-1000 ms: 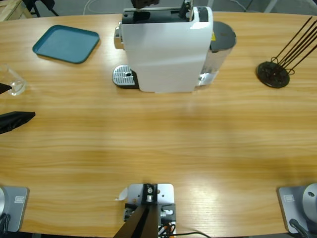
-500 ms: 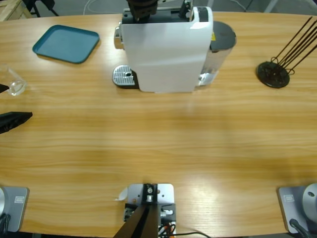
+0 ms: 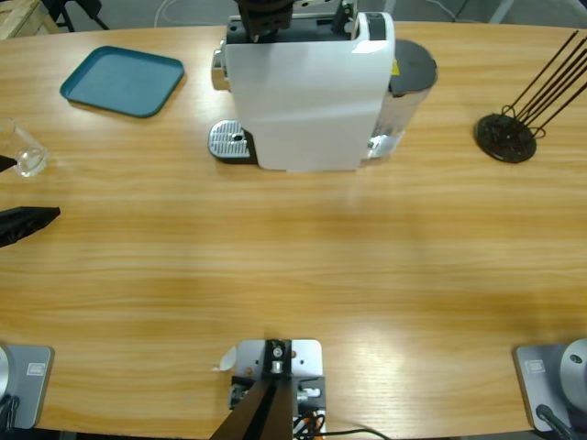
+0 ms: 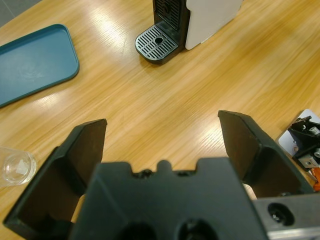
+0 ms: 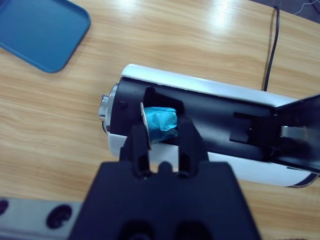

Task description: Pour coffee

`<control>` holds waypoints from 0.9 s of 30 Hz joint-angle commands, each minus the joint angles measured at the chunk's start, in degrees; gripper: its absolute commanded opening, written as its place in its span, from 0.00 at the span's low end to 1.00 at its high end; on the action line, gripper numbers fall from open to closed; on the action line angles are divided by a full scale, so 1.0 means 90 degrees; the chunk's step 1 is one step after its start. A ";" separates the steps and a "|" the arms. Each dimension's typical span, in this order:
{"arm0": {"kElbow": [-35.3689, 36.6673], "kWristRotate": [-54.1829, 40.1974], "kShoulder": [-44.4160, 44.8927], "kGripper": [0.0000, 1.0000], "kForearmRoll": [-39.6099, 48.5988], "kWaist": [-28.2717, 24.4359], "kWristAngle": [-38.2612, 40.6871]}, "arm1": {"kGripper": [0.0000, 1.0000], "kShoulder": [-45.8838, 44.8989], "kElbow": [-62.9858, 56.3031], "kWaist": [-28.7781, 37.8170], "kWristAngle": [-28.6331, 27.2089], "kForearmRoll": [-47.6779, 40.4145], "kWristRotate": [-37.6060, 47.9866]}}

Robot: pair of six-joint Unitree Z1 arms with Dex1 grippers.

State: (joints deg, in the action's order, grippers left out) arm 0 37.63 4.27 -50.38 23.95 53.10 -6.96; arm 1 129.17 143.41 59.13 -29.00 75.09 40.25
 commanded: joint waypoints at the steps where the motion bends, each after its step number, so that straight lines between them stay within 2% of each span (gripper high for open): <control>1: -0.0257 0.0072 0.0090 0.96 -0.0054 0.0028 0.0050 | 0.00 0.0562 0.0197 -0.0203 -0.0006 0.0196 0.0088; 5: -0.0265 0.0082 0.0104 0.95 -0.0054 0.0028 0.0050 | 0.00 0.0722 0.0455 -0.0207 0.0111 0.0346 0.0088; 6: -0.0265 0.0082 0.0102 0.95 -0.0054 0.0028 0.0050 | 0.07 0.0765 0.0502 -0.0223 0.0185 0.0408 0.0098; 7: -0.0265 0.0082 0.0096 0.95 -0.0054 0.0028 0.0050 | 0.23 0.0800 0.0537 -0.0237 0.0285 0.0467 0.0127; 14: -0.0277 0.0072 0.0069 0.95 -0.0093 0.0028 0.0050 | 0.23 0.0777 0.0968 -0.0252 0.0675 0.0621 0.0119; 21: -0.0283 0.0072 0.0080 0.95 -0.0093 0.0028 0.0060 | 0.24 0.0755 0.1328 -0.0252 0.0627 0.0801 0.0127; 25: -0.0291 0.0072 0.0070 0.95 -0.0110 0.0028 0.0064 | 0.43 0.0550 0.1550 -0.0250 0.0525 0.0930 -0.0006; 27: -0.0295 0.0082 0.0033 0.95 -0.0130 0.0028 0.0048 | 0.65 0.0267 0.1697 -0.0160 0.0498 0.0953 -0.0207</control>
State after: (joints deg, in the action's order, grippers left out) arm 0 37.59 4.33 -50.38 23.63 53.10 -6.93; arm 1 132.41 151.43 57.36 -23.98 81.23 40.67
